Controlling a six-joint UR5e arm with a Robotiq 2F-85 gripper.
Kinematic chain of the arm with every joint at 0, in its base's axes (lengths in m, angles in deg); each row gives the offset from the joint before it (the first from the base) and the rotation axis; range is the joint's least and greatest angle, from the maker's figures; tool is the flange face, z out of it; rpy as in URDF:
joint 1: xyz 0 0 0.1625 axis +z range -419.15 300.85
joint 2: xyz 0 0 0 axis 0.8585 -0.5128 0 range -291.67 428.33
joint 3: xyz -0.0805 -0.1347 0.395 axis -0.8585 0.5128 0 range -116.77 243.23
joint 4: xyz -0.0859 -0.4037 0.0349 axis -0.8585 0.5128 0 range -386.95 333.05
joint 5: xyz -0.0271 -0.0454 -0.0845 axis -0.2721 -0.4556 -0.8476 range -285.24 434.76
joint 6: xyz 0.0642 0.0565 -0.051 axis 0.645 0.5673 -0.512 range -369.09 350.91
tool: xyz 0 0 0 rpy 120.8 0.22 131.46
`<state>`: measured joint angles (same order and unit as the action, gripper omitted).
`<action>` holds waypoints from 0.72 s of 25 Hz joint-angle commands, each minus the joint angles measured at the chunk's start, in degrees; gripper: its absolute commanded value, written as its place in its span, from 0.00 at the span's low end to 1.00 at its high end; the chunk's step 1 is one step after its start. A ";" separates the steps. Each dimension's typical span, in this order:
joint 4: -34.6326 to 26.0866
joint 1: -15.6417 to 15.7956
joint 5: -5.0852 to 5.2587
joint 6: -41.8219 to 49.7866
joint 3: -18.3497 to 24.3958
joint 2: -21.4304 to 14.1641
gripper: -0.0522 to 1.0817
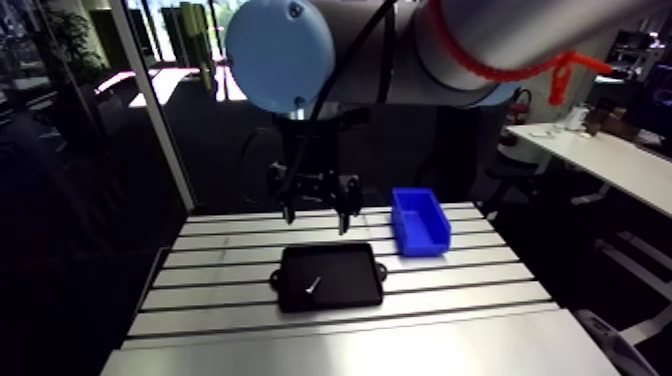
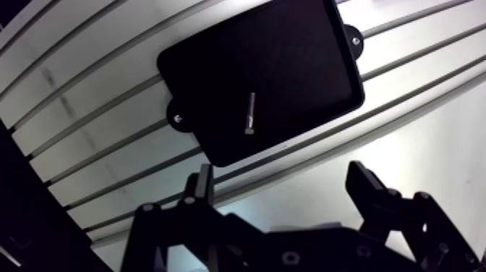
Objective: Pick up the M10 bolt from the tray and put it into the blue bin.
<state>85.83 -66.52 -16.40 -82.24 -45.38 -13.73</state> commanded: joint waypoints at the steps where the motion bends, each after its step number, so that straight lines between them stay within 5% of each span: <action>1: 4.17 -0.02 -0.02 -0.01 -2.35 2.83 0.05; 10: 6.63 -0.02 -0.02 -0.01 -4.02 5.21 0.10; 18: 10.15 0.07 -0.02 -0.10 -5.61 6.97 0.25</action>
<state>93.64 -66.51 -16.44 -82.27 -49.97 -7.82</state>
